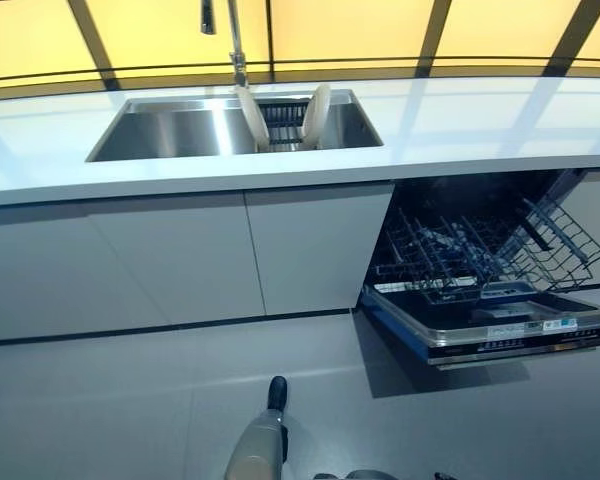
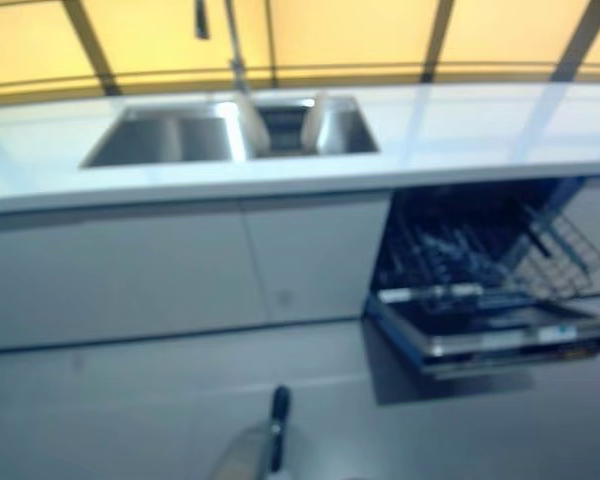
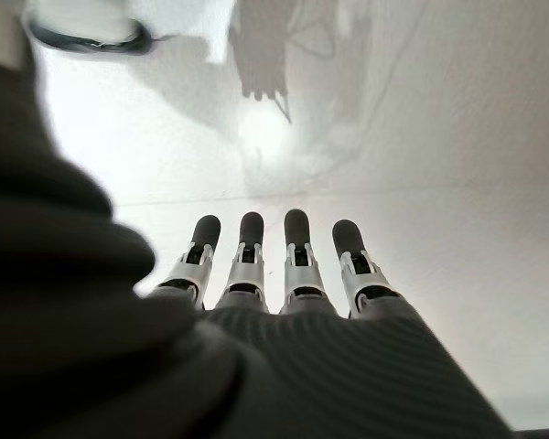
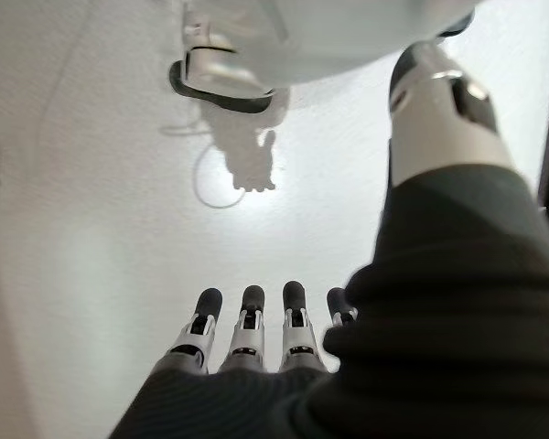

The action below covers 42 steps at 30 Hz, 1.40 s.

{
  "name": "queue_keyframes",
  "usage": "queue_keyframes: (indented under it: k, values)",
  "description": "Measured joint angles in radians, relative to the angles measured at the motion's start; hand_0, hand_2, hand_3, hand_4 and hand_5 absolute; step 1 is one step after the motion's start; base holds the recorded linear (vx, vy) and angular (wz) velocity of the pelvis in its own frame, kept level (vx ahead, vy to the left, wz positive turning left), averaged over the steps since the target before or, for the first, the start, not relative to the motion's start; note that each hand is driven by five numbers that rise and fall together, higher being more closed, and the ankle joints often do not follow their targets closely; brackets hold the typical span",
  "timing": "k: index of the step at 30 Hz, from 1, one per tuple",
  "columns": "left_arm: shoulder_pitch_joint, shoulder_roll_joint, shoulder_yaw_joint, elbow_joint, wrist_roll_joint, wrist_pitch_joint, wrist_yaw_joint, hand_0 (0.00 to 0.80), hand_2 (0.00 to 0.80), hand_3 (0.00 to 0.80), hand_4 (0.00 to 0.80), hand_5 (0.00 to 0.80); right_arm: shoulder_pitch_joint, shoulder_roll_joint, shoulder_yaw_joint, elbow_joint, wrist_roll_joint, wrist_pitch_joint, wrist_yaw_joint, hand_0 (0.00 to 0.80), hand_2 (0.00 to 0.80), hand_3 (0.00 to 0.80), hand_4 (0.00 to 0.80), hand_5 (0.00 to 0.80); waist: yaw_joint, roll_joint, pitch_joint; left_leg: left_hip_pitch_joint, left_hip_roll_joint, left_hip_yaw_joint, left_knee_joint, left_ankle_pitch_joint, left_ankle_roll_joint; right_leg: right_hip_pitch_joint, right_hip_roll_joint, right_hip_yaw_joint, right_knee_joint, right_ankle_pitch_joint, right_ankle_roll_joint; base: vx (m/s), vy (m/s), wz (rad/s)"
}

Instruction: Take plates into dishwasher

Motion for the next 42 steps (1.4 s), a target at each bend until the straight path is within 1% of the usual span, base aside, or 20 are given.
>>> queue_keyframes:
  k: [2, 3, 4, 5, 13, 18, 21, 22, 23, 24, 25, 27, 28, 31, 33, 34, 36, 37, 38, 42]
  values:
    - [-0.017, 0.0, 0.001, -0.005, 0.0, -0.013, 0.003, 0.0, 0.0, 0.0, 0.0, 0.0, 0.015, 0.001, -0.004, 0.003, 0.001, 0.004, -0.001, 0.0, 0.0, 0.0, 0.0, 0.0, -0.026, 0.007, -0.001, 0.036, -0.011, 0.018, 0.08, 0.011, 0.015, 0.06, 0.001, 0.001, -0.026, -0.019, 0.028, 0.36, -0.014, 0.09]
    - [-0.011, 0.003, 0.003, -0.013, 0.003, -0.021, 0.006, 0.0, 0.0, 0.0, 0.0, 0.0, 0.024, 0.007, -0.003, 0.002, -0.002, 0.003, 0.001, 0.0, 0.0, 0.0, 0.0, 0.0, -0.025, 0.011, -0.007, 0.089, -0.012, 0.019, 0.059, 0.056, 0.078, 0.099, 0.0, 0.003, -0.04, -0.038, 0.036, 0.281, -0.015, -0.1]
    - [-0.01, 0.014, 0.002, -0.022, 0.004, -0.023, 0.009, 0.0, 0.0, 0.0, 0.0, 0.0, 0.024, 0.026, -0.002, 0.0, -0.019, 0.0, 0.007, 0.0, 0.0, 0.0, 0.0, 0.0, -0.024, -0.018, -0.014, 0.115, -0.026, 0.053, 0.056, 0.062, 0.132, 0.124, -0.025, 0.013, -0.048, -0.051, 0.048, 0.088, -0.008, -0.28]
    - [-0.005, 0.022, 0.002, -0.036, 0.005, -0.025, 0.013, 0.0, 0.0, 0.0, 0.0, 0.0, 0.021, 0.039, 0.0, 0.0, -0.042, -0.005, 0.004, 0.0, 0.0, 0.0, 0.0, 0.0, -0.024, -0.039, -0.029, 0.115, -0.041, 0.066, 0.052, 0.06, 0.142, 0.122, -0.045, 0.003, -0.052, -0.05, 0.057, 0.051, -0.009, -0.22]
    - [-0.107, 0.024, -0.003, -0.056, -0.003, -0.042, 0.037, 0.0, 0.0, 0.0, 0.0, 0.0, -0.105, 0.048, 0.054, -0.034, -0.017, -0.037, 0.029, 0.0, 0.0, 0.0, 0.0, 0.0, -0.019, -0.082, -0.054, 0.03, -0.082, 0.097, 0.115, -0.03, 0.151, 0.144, -0.109, -0.024, -0.216, -0.023, 0.083, 0.216, 0.062, -0.04]
    - [-0.09, 0.011, 0.0, -0.056, 0.005, -0.036, 0.052, 0.0, 0.0, 0.0, 0.0, 0.0, -0.082, 0.047, 0.05, -0.022, -0.032, -0.011, 0.039, 0.0, 0.0, 0.0, 0.0, 0.0, -0.023, -0.095, -0.066, 0.034, -0.112, 0.093, 0.145, -0.077, 0.175, 0.16, -0.133, -0.054, -0.185, -0.019, 0.111, 0.369, 0.163, 0.14]
    - [-0.091, 0.004, -0.006, -0.042, 0.036, -0.031, 0.049, 0.0, 0.0, 0.0, 0.0, 0.0, -0.077, 0.044, 0.029, -0.02, -0.038, 0.016, 0.033, 0.0, 0.0, 0.0, 0.0, 0.0, -0.025, -0.077, -0.082, 0.1, -0.11, 0.095, 0.076, -0.077, 0.182, 0.043, -0.134, -0.07, 0.102, -0.013, 0.125, 0.339, 0.217, -0.1]
    - [-0.092, 0.007, -0.012, -0.041, 0.05, -0.031, 0.047, 0.0, 0.0, 0.0, 0.0, 0.0, -0.058, 0.04, 0.01, -0.028, -0.038, 0.019, 0.031, 0.0, 0.0, 0.0, 0.0, 0.0, -0.033, -0.067, -0.093, 0.133, -0.123, 0.094, 0.04, -0.068, 0.194, -0.053, -0.129, -0.075, 0.301, 0.034, 0.153, 0.337, 0.246, 0.15]
    - [-0.094, 0.01, -0.037, -0.042, 0.074, -0.027, 0.039, 0.0, 0.0, 0.0, 0.0, 0.0, -0.043, 0.03, 0.01, -0.036, -0.037, 0.016, 0.027, 0.0, 0.0, 0.0, 0.0, 0.0, -0.063, -0.051, -0.097, 0.168, -0.128, 0.053, -0.002, -0.054, 0.201, -0.168, -0.123, -0.07, 0.523, 0.167, 0.149, 0.301, 0.196, 0.61]
    - [-0.097, 0.019, -0.06, -0.042, 0.093, -0.025, 0.036, 0.0, 0.0, 0.0, 0.0, 0.0, -0.026, 0.027, -0.004, -0.052, -0.019, 0.001, 0.019, 0.0, 0.0, 0.0, 0.0, 0.0, -0.099, -0.039, -0.095, 0.209, -0.142, 0.01, -0.045, -0.038, 0.225, -0.281, -0.14, -0.073, 0.714, 0.323, 0.182, 0.319, 0.073, 0.92]
    - [-0.103, 0.026, -0.073, -0.044, 0.104, -0.023, 0.035, 0.0, 0.0, 0.0, 0.0, 0.0, -0.011, 0.015, -0.005, -0.078, -0.016, -0.003, 0.016, 0.0, 0.0, 0.0, 0.0, 0.0, -0.118, -0.033, -0.096, 0.246, -0.142, 0.014, -0.07, -0.037, 0.227, -0.361, -0.175, -0.103, 0.749, 0.26, 0.187, 0.418, -0.106, 0.73]
    - [-0.109, 0.03, -0.073, -0.055, 0.104, -0.025, 0.031, 0.0, 0.0, 0.0, 0.0, 0.0, -0.015, -0.003, -0.01, -0.078, -0.016, -0.009, 0.013, 0.0, 0.0, 0.0, 0.0, 0.0, -0.122, -0.02, -0.093, 0.285, -0.138, 0.023, -0.092, -0.051, 0.214, -0.479, -0.239, -0.145, 0.562, 0.183, 0.2, 0.527, -0.283, 0.23]
    - [-0.11, 0.03, -0.075, -0.043, 0.106, -0.025, 0.027, 0.0, 0.0, 0.0, 0.0, 0.0, -0.011, -0.007, -0.023, -0.077, -0.009, -0.023, 0.017, 0.0, 0.0, 0.0, 0.0, 0.0, -0.132, -0.014, -0.093, 0.298, -0.132, 0.007, -0.095, -0.057, 0.209, -0.484, -0.248, -0.154, 0.362, 0.177, 0.209, 0.605, -0.311, 0.36]
    - [-0.128, 0.044, -0.069, -0.022, 0.125, -0.024, 0.011, 0.0, 0.0, 0.0, 0.0, 0.0, 0.01, 0.012, -0.027, -0.062, -0.008, -0.029, 0.004, 0.0, 0.0, 0.0, 0.0, 0.0, -0.158, -0.049, -0.1, 0.343, -0.154, -0.048, -0.114, -0.068, 0.204, -0.424, -0.277, -0.15, -0.227, 0.271, 0.308, 0.433, -0.197, 0.51]
    - [-0.101, 0.036, -0.056, -0.023, 0.126, -0.02, -0.001, 0.0, 0.0, 0.0, 0.0, 0.0, 0.007, 0.017, -0.048, -0.056, -0.007, -0.027, -0.006, 0.0, 0.0, 0.0, 0.0, 0.0, -0.16, -0.063, -0.095, 0.384, -0.157, -0.066, -0.112, -0.098, 0.197, -0.424, -0.279, -0.152, -0.277, 0.319, 0.289, 0.335, -0.206, 0.4]
    - [-0.075, 0.026, -0.042, -0.024, 0.134, -0.021, -0.003, 0.0, 0.0, 0.0, 0.0, 0.0, 0.008, 0.02, -0.048, -0.056, -0.007, -0.023, -0.01, 0.0, 0.0, 0.0, 0.0, 0.0, -0.157, -0.063, -0.096, 0.412, -0.149, -0.077, -0.11, -0.118, 0.187, -0.426, -0.273, -0.148, -0.15, 0.338, 0.263, 0.323, -0.206, 0.4]
    - [-0.044, 0.015, -0.039, -0.023, 0.168, -0.024, -0.003, 0.0, 0.0, 0.0, 0.0, 0.0, 0.007, 0.024, -0.048, -0.059, -0.019, -0.021, -0.006, 0.0, 0.0, 0.0, 0.0, 0.0, -0.157, -0.061, -0.104, 0.439, -0.132, -0.096, -0.102, -0.15, 0.161, -0.379, -0.251, -0.149, -0.054, 0.336, 0.259, 0.3, -0.206, 0.41]
    - [-0.017, 0.009, -0.038, -0.015, 0.17, -0.02, -0.004, 0.0, 0.0, 0.0, 0.0, 0.0, 0.006, 0.021, -0.03, -0.066, -0.058, -0.019, 0.01, 0.0, 0.0, 0.0, 0.0, 0.0, -0.154, -0.073, -0.117, 0.458, -0.123, -0.105, -0.084, -0.182, 0.139, -0.302, -0.231, -0.154, -0.104, 0.362, 0.169, 0.285, -0.248, 0.43]
    - [-0.011, 0.0, -0.033, -0.012, 0.172, -0.021, -0.005, 0.0, 0.0, 0.0, 0.0, 0.0, 0.003, 0.004, -0.011, -0.088, -0.092, -0.021, 0.049, 0.0, 0.0, 0.0, 0.0, 0.0, -0.145, -0.048, -0.115, 0.461, -0.09, -0.1, -0.064, -0.203, 0.115, -0.277, -0.207, -0.178, -0.118, 0.352, 0.135, 0.224, -0.282, 0.38]
    - [-0.032, 0.021, -0.048, -0.038, 0.243, -0.019, -0.017, 0.0, 0.0, 0.0, 0.0, 0.0, -0.057, -0.115, 0.156, -0.275, -0.257, -0.042, 0.273, 0.0, 0.0, 0.0, 0.0, 0.0, -0.124, -0.034, -0.114, 0.457, -0.026, -0.09, -0.051, -0.217, 0.091, -0.246, -0.149, -0.218, -0.144, 0.343, 0.09, 0.041, -0.221, 0.13]
